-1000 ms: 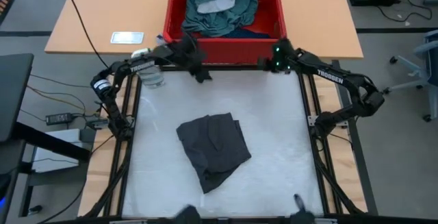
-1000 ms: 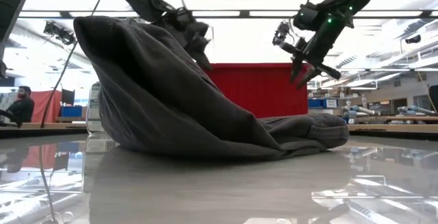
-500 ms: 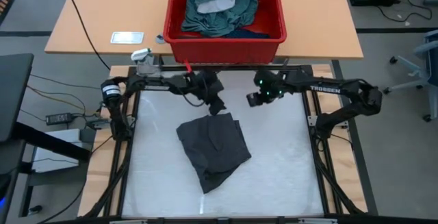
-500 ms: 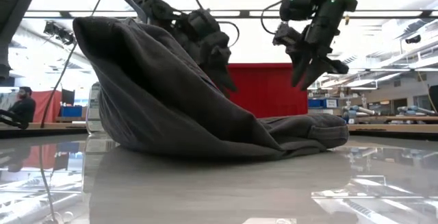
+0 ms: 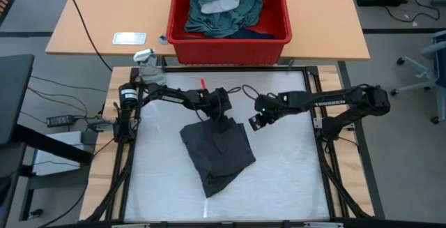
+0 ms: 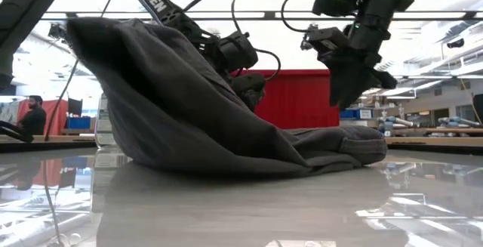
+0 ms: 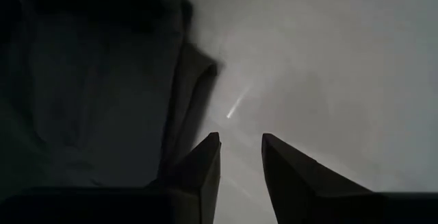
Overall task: Fold Laundry from Bin
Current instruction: Fold the gray short on the table
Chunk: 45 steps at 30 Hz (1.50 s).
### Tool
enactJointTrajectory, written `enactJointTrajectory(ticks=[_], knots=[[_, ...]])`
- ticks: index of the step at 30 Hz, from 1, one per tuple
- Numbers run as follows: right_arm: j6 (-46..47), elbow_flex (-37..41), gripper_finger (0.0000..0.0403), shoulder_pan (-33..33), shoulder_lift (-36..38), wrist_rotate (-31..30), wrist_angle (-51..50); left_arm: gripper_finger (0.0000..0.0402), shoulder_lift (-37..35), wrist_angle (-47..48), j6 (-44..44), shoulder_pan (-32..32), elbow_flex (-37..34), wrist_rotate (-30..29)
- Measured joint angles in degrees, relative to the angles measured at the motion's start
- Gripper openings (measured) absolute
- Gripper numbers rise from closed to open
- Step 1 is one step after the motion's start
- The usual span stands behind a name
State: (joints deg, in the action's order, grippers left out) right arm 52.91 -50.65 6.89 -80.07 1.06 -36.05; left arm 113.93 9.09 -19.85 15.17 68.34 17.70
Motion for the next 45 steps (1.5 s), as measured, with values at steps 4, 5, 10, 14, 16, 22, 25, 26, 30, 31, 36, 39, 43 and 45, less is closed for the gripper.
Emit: enactJointTrajectory(ticks=[4,5,10,14,16,22,25,26,30,31,36,39,43,45], knots=[[3.5,2.3,0.0095,-3.3,0.0,-1.6,0.5,0.0007,-1.3,0.0,-4.4,0.0,-0.1,0.9],[4.5,2.9,0.0088,-4.3,0.0,-2.5,0.5,0.0005,-2.5,0.0,-4.7,0.0,-0.1,1.2],[9.7,4.3,0.0052,-9.6,0.0,-6.2,1.2,0.0002,-11.0,0.5,-2.8,-0.5,1.6,-0.3],[16.6,4.3,0.0043,-12.5,0.0,-9.6,2.8,0.0001,-15.5,1.2,2.8,0.2,2.8,-1.8],[18.8,4.3,0.0044,-13.4,0.0,-11.3,5.1,0.0001,-16.1,2.1,5.6,1.1,3.3,-2.7],[27.2,4.3,0.0062,-14.9,0.0,-12.2,10.3,0.0021,-15.2,6.9,6.8,3.2,3.3,-3.4],[28.7,4.3,0.0071,-15.3,-0.2,-13.4,10.2,0.0059,-13.3,10.3,8.2,3.6,3.3,-6.5],[29.3,4.3,0.0074,-15.2,-0.3,-13.4,10.0,0.0074,-12.6,11.6,8.4,3.8,3.3,-7.3],[31.5,4.3,0.0078,-15.5,-0.3,-13.9,9.7,0.0138,-10.3,11.9,7.8,5.3,3.3,-10.2],[31.6,4.3,0.0078,-15.8,-0.3,-14.4,9.7,0.0154,-9.5,11.7,7.2,5.9,3.3,-10.2],[34.5,4.3,0.0078,-16.3,-0.3,-17.4,9.2,0.0205,-4.3,6.5,5.9,8.6,3.3,-5.1],[34.6,4.3,0.0078,-16.3,-0.3,-17.5,9.1,0.0213,-0.7,4.3,5.9,9.1,3.3,-1.1],[34.6,4.3,0.0078,-16.3,-0.3,-16.5,8.7,0.0196,2.5,4.1,4.5,8.9,3.6,1.5],[34.5,4.3,0.0078,-16.3,-0.4,-16.3,8.7,0.0171,3.9,5.0,2.9,8.5,3.8,1.2]])
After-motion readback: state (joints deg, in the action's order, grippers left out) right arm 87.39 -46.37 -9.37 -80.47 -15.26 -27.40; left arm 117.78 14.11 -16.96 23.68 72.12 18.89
